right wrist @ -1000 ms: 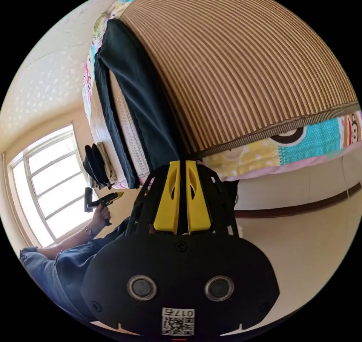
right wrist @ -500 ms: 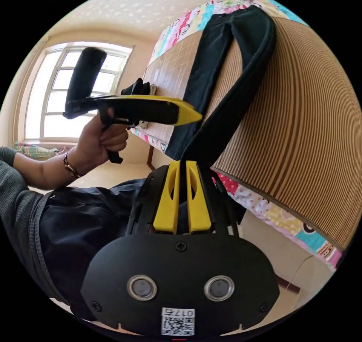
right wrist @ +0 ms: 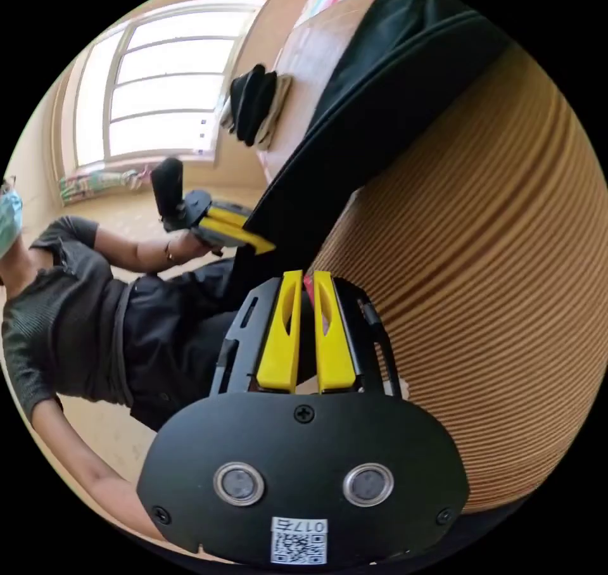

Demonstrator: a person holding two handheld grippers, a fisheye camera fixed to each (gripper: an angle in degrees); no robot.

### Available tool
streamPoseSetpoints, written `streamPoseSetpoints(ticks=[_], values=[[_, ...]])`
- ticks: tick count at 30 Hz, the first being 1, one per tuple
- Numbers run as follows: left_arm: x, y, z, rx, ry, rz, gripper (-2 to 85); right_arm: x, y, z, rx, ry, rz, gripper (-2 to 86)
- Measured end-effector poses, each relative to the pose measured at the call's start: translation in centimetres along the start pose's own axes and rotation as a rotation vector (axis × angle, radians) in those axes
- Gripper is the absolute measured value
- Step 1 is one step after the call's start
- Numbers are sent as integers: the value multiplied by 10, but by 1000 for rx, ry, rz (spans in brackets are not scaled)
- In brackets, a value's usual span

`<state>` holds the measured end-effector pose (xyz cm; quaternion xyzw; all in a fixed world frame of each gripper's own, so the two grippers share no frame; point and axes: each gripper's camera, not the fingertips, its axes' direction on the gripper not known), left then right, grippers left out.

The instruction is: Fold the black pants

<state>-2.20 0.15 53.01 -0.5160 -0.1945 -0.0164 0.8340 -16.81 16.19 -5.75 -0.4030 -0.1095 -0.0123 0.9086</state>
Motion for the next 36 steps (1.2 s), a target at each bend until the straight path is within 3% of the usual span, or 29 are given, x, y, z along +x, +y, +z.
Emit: streamPoseSetpoints(ticks=[6, 9, 13, 16, 19, 21, 23, 30, 34, 36], values=[[-50, 7, 2, 3, 131, 18, 33, 94, -131, -147, 707, -105, 246, 132], [-68, 13, 3, 31, 173, 19, 33, 114, -195, -158, 843, -1, 380, 139], [-90, 18, 4, 59, 209, 7, 33, 113, -262, -148, 847, 156, 469, 124], [-108, 22, 0, 84, 278, -23, 33, 85, -308, -134, 787, 361, 473, 60], [-127, 36, -15, 138, 422, -71, 32, 7, -343, -101, 801, 761, 419, 40], [-139, 51, -29, 171, 488, -103, 33, -72, -379, -52, 804, 1061, 266, 35], [-149, 75, -55, 202, 428, -135, 33, -118, -410, -11, 791, 1161, 133, 34], [-196, 128, -114, 279, 206, -284, 40, -139, -549, 106, 676, 954, 40, 43], [-224, 136, -116, 234, 98, -348, 41, -108, -545, 135, 681, 841, 170, 41], [-227, 138, -116, 240, 116, -338, 41, -99, -504, 154, 640, 735, 114, 50]])
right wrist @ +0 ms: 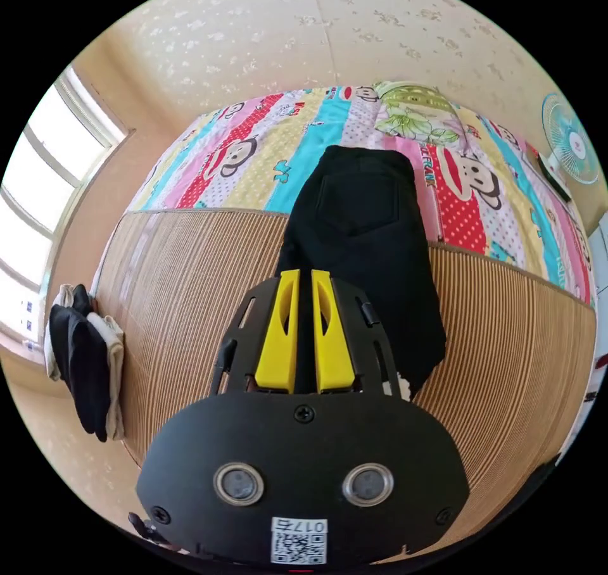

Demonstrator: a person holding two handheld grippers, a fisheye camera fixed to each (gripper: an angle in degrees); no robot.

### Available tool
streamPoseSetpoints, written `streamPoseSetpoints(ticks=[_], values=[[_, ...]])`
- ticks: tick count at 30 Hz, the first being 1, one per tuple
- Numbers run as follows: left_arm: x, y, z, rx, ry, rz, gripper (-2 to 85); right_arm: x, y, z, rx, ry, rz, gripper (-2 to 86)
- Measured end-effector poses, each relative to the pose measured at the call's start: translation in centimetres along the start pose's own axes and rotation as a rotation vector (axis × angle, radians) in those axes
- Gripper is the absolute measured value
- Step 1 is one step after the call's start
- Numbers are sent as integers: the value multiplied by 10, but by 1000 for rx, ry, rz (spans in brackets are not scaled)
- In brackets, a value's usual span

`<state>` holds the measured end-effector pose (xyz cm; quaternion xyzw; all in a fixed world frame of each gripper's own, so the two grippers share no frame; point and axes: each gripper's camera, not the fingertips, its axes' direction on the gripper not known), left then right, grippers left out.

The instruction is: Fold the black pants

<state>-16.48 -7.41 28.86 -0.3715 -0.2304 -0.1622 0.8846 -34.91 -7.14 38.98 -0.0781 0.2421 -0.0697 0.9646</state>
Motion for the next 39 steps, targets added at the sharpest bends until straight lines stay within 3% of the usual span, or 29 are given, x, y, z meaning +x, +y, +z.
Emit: streamPoseSetpoints(ticks=[4, 9, 13, 15, 18, 20, 22, 24, 26, 31, 39], values=[[2, -4, -6, -28, 27, 0, 42, 15, 111, -30, -55, 3, -72, 65], [18, -21, -19, -152, -62, 50, 46, 31, 291, -54, -232, -123, 97, 83], [31, -32, -30, -249, -77, 111, 45, -4, 377, -43, -357, -143, 166, 87], [36, -37, -35, -295, -64, 140, 43, -18, 409, -35, -394, -313, 265, 84], [22, -43, -48, -341, 185, 81, 39, -25, 426, -34, -445, -240, 304, 54], [4, -42, -62, -322, 653, 68, 36, -28, 427, -52, -396, -272, 262, 39], [0, -34, -82, -242, 856, 122, 36, -23, 426, -76, -299, -380, 255, 32], [-3, -22, -99, -170, 816, 159, 35, -8, 434, -86, -247, -453, 323, 27], [-12, -6, -90, -245, 547, 96, 35, -2, 443, -73, -288, -429, 329, 26], [1, 14, -71, -302, 261, 95, 40, 8, 464, -29, -380, -356, 367, 34], [21, 23, -126, -96, 160, 57, 99, 79, 481, -37, -324, -410, 491, 86]])
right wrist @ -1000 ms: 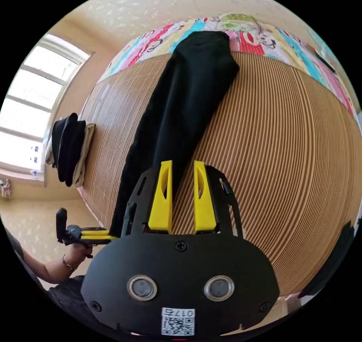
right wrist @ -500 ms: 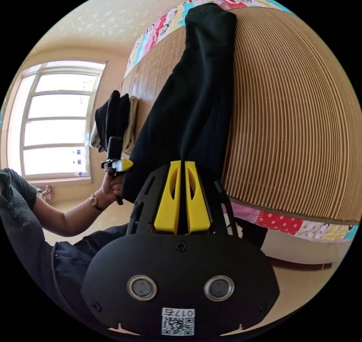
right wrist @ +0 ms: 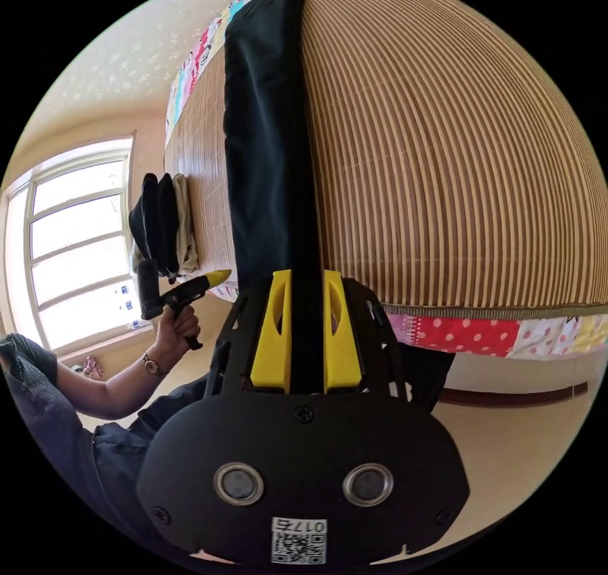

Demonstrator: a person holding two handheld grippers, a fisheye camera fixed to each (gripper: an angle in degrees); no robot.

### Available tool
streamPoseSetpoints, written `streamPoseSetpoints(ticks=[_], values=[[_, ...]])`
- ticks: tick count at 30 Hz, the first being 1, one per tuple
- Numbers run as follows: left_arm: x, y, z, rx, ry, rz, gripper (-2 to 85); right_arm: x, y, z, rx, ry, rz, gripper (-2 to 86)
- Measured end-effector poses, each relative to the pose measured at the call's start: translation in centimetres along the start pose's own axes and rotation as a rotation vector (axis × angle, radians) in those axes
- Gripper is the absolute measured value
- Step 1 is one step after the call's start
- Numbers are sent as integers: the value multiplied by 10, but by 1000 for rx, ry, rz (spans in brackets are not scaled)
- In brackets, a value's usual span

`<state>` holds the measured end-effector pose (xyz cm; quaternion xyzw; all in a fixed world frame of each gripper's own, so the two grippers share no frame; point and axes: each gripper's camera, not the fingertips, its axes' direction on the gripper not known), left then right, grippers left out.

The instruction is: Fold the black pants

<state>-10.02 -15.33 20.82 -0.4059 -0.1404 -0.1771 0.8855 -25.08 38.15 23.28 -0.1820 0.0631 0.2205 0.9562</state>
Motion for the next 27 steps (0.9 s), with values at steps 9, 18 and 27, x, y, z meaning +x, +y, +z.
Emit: streamPoseSetpoints(ticks=[9, 18, 27], values=[[14, -132, -3, 106, 162, 69, 205, 48, -157, -15, -8, -317, -85, 152], [45, -181, 33, -93, 144, 138, 67, 55, -207, 21, -47, -467, -116, 56], [137, -25, -92, 110, 617, 435, 46, -23, -49, -92, 157, -738, -446, 14]])
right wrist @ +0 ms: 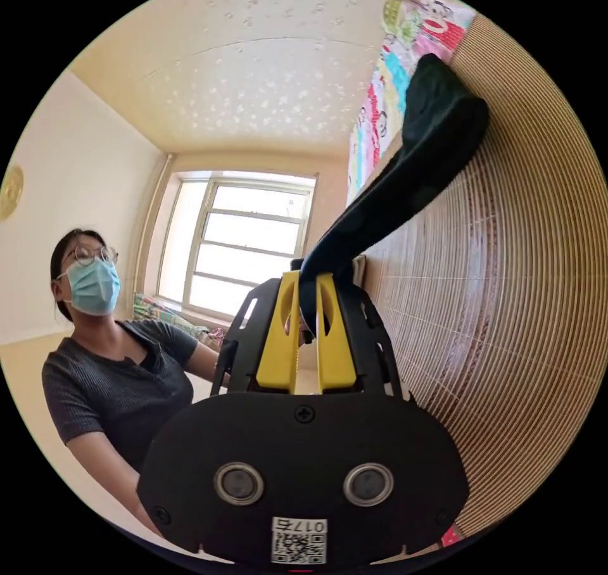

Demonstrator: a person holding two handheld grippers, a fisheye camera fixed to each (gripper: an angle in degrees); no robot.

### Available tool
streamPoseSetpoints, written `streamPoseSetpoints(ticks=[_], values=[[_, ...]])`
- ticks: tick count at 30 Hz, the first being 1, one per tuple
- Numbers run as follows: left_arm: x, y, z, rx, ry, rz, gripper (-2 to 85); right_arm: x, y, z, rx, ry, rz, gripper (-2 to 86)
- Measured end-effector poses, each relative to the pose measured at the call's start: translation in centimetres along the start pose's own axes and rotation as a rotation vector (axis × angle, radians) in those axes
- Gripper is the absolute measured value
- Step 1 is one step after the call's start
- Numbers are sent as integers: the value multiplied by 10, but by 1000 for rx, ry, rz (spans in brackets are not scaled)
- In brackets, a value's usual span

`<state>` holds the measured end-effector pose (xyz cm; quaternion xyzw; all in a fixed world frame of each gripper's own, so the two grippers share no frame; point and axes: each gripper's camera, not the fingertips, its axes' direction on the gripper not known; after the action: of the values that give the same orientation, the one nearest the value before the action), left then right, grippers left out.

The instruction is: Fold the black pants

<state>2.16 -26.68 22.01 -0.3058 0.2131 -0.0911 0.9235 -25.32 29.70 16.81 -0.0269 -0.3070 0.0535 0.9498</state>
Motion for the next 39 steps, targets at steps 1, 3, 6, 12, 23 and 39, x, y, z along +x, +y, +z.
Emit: streamPoseSetpoints(ticks=[1, 3, 6, 12, 23, 39], values=[[38, 9, -1, -4, 2, 44, 46, -18, 5, 0, -4, 10, -28, 13], [99, 21, -1, -17, 4, 119, 45, -88, 21, 2, -27, 30, -136, 9], [199, 32, -1, -30, -27, 253, 44, -172, 32, 5, -43, 64, -272, 9], [352, 26, -8, -7, 28, 506, 46, -302, 32, 15, -31, 74, -520, 14], [293, -56, 19, 40, -315, 256, 50, -204, -54, 61, 7, 409, -275, 14], [76, 185, 134, -485, -586, -284, 76, 68, 221, 107, -381, 757, 424, 67]])
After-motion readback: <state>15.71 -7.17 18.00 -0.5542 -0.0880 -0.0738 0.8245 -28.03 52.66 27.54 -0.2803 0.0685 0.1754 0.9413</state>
